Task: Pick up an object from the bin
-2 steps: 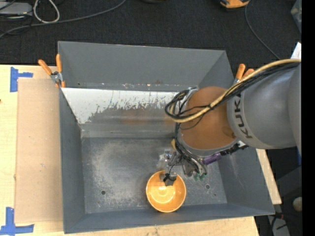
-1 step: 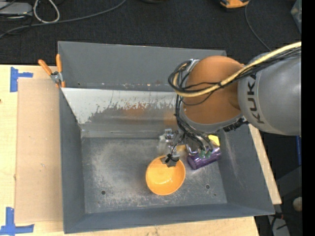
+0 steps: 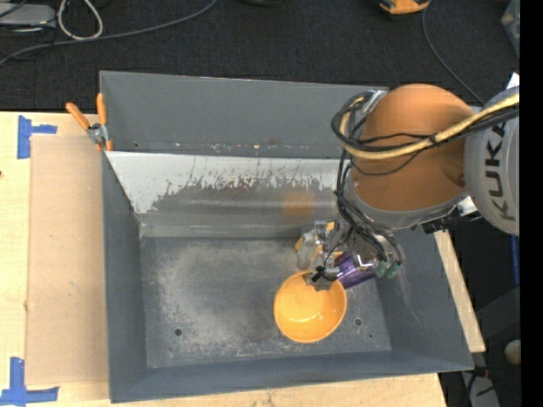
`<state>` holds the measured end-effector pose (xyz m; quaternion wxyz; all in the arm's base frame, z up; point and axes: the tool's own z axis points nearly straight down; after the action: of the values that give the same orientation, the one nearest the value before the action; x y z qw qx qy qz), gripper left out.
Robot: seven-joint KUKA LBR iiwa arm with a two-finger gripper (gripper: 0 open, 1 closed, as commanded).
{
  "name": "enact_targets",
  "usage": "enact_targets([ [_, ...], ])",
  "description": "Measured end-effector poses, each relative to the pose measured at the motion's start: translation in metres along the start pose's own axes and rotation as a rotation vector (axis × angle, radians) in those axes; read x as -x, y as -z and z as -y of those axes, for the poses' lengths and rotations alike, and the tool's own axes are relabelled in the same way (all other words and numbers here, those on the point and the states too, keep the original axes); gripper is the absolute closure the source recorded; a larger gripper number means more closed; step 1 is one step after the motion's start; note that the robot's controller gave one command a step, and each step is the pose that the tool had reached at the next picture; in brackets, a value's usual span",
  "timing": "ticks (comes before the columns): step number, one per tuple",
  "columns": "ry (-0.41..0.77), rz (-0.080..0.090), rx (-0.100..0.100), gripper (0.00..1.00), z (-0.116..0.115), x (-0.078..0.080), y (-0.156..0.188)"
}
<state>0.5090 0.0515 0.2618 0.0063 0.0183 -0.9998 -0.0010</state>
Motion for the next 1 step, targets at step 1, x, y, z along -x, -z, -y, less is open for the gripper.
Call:
enact_targets([
  [1, 0.231, 0.009, 0.000, 1.00, 0.0339, -0.0032, -0.0426],
])
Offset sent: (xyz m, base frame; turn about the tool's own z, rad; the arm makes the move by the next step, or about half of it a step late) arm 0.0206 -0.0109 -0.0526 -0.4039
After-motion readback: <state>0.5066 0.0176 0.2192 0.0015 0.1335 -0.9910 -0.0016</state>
